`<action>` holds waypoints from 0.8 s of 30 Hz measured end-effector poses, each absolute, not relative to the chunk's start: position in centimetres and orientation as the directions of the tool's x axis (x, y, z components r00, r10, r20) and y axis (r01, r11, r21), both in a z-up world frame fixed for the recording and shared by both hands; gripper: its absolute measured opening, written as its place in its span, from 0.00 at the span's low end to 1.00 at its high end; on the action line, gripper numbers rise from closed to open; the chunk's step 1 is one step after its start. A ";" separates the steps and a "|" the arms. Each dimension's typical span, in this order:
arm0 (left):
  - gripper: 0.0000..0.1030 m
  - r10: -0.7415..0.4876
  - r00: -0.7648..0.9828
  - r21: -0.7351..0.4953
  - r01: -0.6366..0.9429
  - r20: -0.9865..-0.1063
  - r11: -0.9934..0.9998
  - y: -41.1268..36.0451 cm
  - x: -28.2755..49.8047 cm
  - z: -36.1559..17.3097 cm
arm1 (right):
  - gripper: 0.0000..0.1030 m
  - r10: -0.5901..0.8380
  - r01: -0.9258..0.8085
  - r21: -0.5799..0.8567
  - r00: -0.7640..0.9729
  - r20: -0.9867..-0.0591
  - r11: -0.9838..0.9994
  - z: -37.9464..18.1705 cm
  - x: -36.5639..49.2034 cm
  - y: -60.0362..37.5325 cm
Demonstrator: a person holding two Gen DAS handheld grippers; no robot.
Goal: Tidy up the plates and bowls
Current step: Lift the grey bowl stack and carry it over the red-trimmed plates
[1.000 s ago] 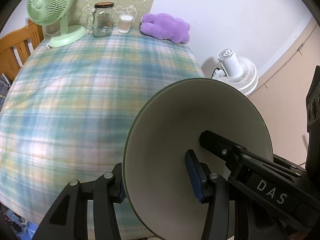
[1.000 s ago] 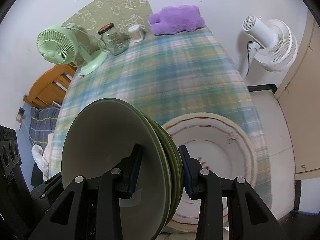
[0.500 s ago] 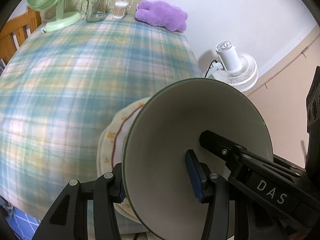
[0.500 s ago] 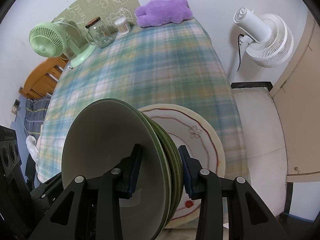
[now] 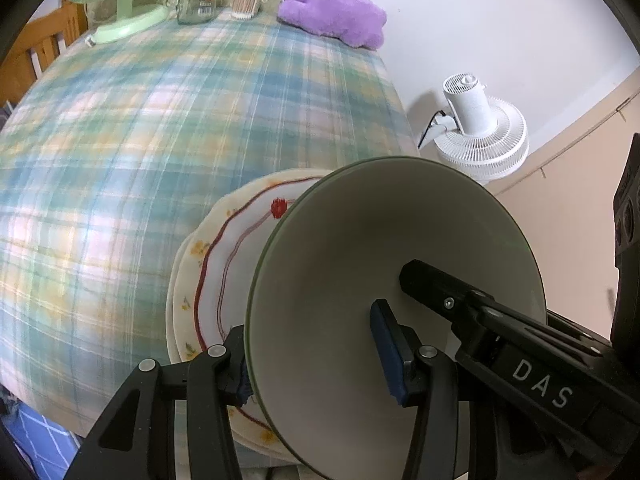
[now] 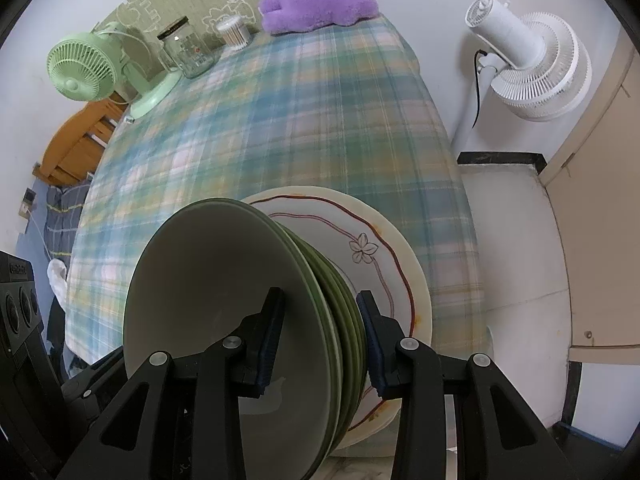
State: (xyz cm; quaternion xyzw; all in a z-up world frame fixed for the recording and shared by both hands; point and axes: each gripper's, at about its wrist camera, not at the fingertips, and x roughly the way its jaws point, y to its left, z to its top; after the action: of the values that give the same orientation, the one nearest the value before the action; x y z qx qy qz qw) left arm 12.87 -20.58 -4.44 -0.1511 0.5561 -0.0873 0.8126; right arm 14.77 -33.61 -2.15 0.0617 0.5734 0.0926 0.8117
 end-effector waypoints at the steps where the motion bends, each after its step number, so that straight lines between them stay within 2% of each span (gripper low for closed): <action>1: 0.48 -0.305 0.369 -0.340 -0.031 -0.878 0.940 -20.6 12.9 -4.5 | 0.40 0.223 -0.084 0.207 0.329 -0.918 0.975 -2.1 14.8 -33.7; 11: 0.49 -0.256 0.394 -0.298 -0.049 -0.883 0.953 -21.0 13.3 -4.5 | 0.40 0.270 -0.124 0.242 0.344 -0.899 0.962 -2.5 15.8 -34.2; 16: 0.54 -0.213 0.406 -0.251 -0.043 -0.889 0.967 -21.4 13.0 -4.2 | 0.42 0.316 -0.137 0.285 0.343 -0.885 0.949 -2.9 15.7 -34.8; 20: 0.69 -0.194 0.392 -0.234 -0.055 -0.899 0.971 -21.1 13.1 -4.4 | 0.55 0.306 -0.120 0.282 0.334 -0.891 0.952 -3.1 15.8 -35.4; 24: 0.72 -0.174 0.378 -0.207 -0.048 -0.909 0.977 -21.2 13.3 -4.3 | 0.56 0.280 -0.113 0.257 0.328 -0.902 0.960 -3.0 15.6 -35.6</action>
State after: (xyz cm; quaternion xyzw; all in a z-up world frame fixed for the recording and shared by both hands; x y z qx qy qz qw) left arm 13.26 -21.18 -4.28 -0.0997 0.5562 -0.0380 0.8242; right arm 15.59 -35.57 -3.00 0.0736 0.5669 0.1210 0.8115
